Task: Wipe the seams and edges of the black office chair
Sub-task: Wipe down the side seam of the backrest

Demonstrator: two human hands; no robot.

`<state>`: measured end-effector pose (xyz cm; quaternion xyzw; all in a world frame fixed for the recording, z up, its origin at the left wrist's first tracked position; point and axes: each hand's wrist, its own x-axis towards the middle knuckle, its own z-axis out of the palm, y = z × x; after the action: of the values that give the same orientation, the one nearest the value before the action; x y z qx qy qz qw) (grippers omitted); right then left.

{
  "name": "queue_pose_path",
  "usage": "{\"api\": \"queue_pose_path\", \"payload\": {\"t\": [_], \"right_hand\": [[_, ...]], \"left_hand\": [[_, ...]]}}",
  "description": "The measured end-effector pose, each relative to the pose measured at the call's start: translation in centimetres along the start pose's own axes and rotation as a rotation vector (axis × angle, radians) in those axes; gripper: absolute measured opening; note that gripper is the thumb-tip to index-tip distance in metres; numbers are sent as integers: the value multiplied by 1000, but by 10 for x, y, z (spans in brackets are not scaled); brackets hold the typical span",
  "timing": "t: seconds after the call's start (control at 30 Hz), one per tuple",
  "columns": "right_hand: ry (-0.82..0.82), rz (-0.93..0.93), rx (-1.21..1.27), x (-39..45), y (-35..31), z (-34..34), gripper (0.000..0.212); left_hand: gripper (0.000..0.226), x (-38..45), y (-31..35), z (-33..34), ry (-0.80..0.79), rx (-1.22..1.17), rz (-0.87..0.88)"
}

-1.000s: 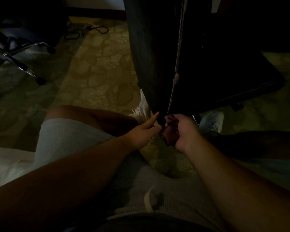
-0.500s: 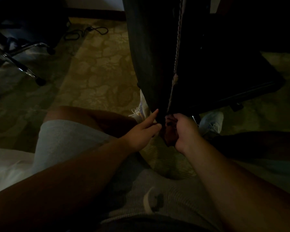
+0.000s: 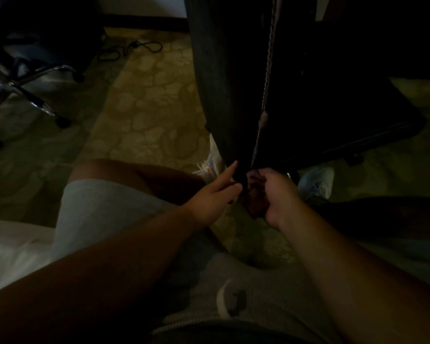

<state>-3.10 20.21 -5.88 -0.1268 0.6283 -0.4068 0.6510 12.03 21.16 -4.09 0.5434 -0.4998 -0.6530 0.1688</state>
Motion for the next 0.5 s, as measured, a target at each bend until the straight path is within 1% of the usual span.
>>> {"api": "queue_pose_path", "payload": {"t": [0.07, 0.17, 0.2, 0.33, 0.43, 0.5], "right_hand": [[40, 7, 14, 1, 2, -1, 26], [-23, 10, -38, -1, -1, 1, 23], [-22, 15, -40, -2, -1, 2, 23], [80, -6, 25, -2, 1, 3, 24], [0, -4, -3, -3, -2, 1, 23], [-14, 2, -18, -6, -4, 0, 22]], "left_hand": [[58, -1, 0, 0, 3, -14, -2], [59, -2, 1, 1, -1, -25, -1], [60, -2, 2, 1, -5, -26, -1], [65, 0, 1, 0, -29, -34, -6], [62, -1, 2, 2, -17, -33, 2], [60, -2, 2, 3, -7, -36, 8]]}}
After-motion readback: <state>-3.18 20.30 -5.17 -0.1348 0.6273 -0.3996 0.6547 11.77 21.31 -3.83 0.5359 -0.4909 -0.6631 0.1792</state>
